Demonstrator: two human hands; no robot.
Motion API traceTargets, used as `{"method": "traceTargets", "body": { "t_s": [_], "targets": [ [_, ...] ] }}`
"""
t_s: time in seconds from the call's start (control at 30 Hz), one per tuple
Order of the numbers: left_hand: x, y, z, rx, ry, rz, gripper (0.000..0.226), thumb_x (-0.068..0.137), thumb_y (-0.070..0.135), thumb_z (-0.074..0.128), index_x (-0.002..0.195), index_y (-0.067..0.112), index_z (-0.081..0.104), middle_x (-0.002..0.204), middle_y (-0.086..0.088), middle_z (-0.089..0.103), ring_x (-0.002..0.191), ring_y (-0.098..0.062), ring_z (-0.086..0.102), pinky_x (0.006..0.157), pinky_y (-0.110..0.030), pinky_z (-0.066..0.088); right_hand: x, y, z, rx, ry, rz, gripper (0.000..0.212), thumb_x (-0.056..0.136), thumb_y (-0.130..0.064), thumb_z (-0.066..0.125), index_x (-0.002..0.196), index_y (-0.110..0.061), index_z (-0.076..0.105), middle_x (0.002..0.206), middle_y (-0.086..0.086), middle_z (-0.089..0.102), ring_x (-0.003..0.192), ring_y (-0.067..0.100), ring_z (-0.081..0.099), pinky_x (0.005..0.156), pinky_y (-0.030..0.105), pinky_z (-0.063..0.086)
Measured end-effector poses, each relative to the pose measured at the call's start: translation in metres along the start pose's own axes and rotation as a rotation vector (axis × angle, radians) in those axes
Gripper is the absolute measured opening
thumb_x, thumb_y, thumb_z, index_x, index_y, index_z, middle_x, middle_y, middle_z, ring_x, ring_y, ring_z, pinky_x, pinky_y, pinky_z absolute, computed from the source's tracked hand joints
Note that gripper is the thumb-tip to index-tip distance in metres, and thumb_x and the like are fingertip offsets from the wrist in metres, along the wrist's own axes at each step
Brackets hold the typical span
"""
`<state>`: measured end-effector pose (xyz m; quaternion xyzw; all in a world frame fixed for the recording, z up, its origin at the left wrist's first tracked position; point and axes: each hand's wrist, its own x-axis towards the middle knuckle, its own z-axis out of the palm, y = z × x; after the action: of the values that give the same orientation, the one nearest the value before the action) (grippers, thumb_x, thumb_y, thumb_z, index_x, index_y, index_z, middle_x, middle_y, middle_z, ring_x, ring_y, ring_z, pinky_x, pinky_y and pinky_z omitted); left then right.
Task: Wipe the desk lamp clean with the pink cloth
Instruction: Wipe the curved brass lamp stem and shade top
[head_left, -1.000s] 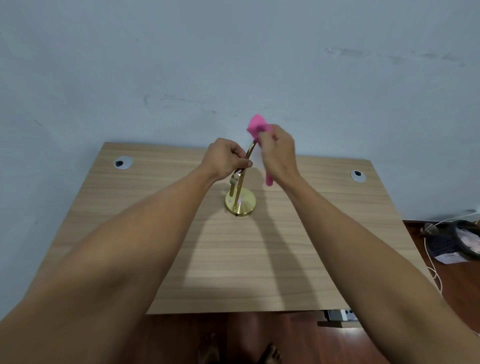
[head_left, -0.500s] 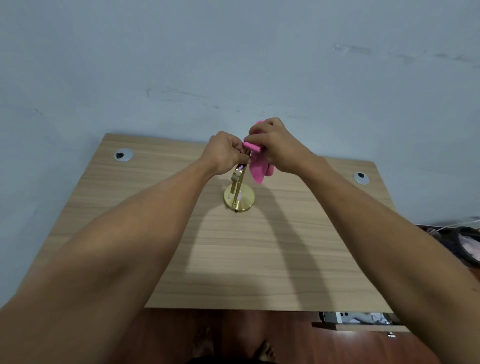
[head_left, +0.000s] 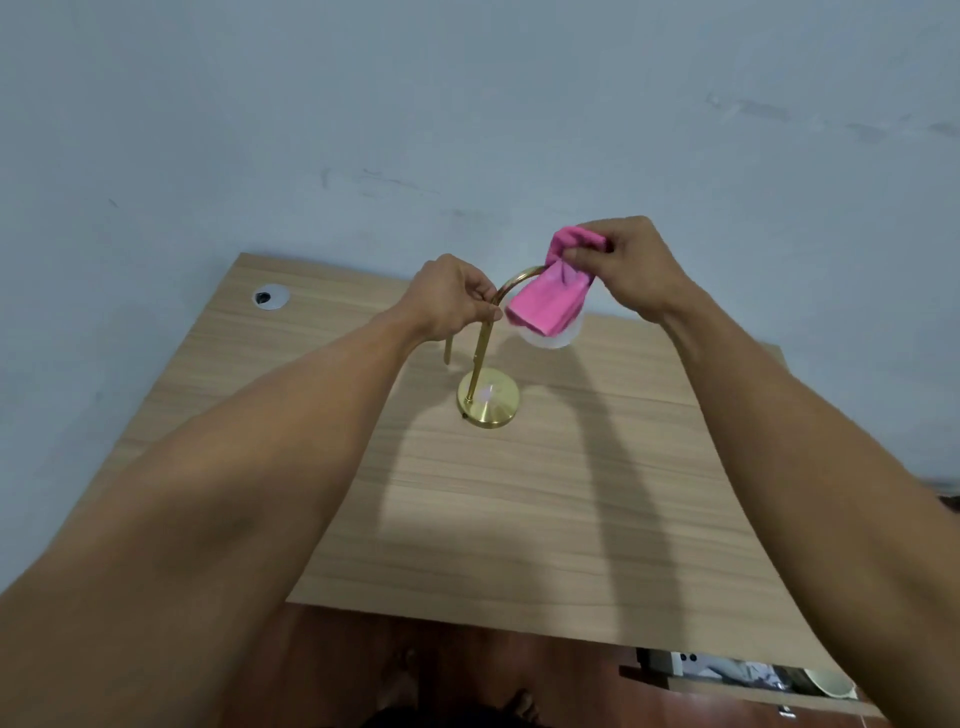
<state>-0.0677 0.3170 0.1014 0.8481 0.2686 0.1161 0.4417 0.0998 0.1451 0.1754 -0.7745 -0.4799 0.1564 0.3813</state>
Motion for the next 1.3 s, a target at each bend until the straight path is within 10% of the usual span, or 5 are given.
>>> {"method": "traceTargets", "body": {
  "t_s": [0.43, 0.67, 0.9, 1.13, 1.3],
  "targets": [
    [0.0, -0.003, -0.002, -0.107, -0.041, -0.018, 0.018, 0.076, 0.013, 0.089, 0.091, 0.008, 0.081, 0.087, -0.009, 0.081, 0.087, -0.016, 0.08, 0.086, -0.032, 0.063, -0.013, -0.002, 0.067, -0.632, -0.144, -0.484, 0.042, 0.076, 0.009, 0.07, 0.116, -0.002, 0.073, 0.115, 0.015, 0.07, 0.101, 0.035, 0.056, 0.098, 0.046, 0.046],
    [-0.004, -0.003, 0.002, -0.126, 0.042, -0.091, 0.015, 0.074, 0.013, 0.091, 0.084, 0.015, 0.08, 0.088, -0.009, 0.081, 0.095, -0.027, 0.078, 0.098, -0.046, 0.059, -0.01, -0.004, 0.064, -0.048, -0.079, -0.154, 0.018, 0.101, -0.012, 0.058, 0.095, -0.006, 0.074, 0.08, 0.01, 0.077, 0.069, 0.029, 0.074, 0.055, 0.027, 0.054],
    [-0.005, 0.0, 0.004, -0.104, 0.055, -0.114, 0.022, 0.074, 0.017, 0.091, 0.093, 0.012, 0.081, 0.089, -0.009, 0.081, 0.097, -0.026, 0.077, 0.1, -0.045, 0.058, -0.009, 0.016, 0.042, 0.134, 0.124, 0.137, 0.047, 0.102, -0.038, 0.066, 0.094, 0.008, 0.069, 0.073, 0.013, 0.062, 0.072, 0.012, 0.06, 0.07, 0.034, 0.05],
    [-0.004, -0.004, 0.004, -0.16, 0.035, -0.107, 0.02, 0.071, 0.013, 0.091, 0.089, 0.011, 0.081, 0.089, -0.011, 0.081, 0.098, -0.028, 0.078, 0.1, -0.049, 0.058, -0.014, -0.008, 0.077, -0.316, -0.006, -0.452, 0.021, 0.079, 0.01, 0.054, 0.085, 0.0, 0.072, 0.078, 0.009, 0.069, 0.075, 0.03, 0.06, 0.079, 0.04, 0.05],
    [-0.005, -0.004, 0.004, -0.178, 0.043, -0.111, 0.017, 0.072, 0.013, 0.092, 0.078, 0.021, 0.078, 0.085, -0.007, 0.081, 0.093, -0.024, 0.079, 0.101, -0.046, 0.058, -0.018, 0.013, 0.074, -0.066, 0.126, -0.26, 0.028, 0.092, 0.005, 0.055, 0.102, -0.012, 0.075, 0.095, 0.001, 0.073, 0.087, 0.024, 0.065, 0.078, 0.039, 0.058]
  ]
}}
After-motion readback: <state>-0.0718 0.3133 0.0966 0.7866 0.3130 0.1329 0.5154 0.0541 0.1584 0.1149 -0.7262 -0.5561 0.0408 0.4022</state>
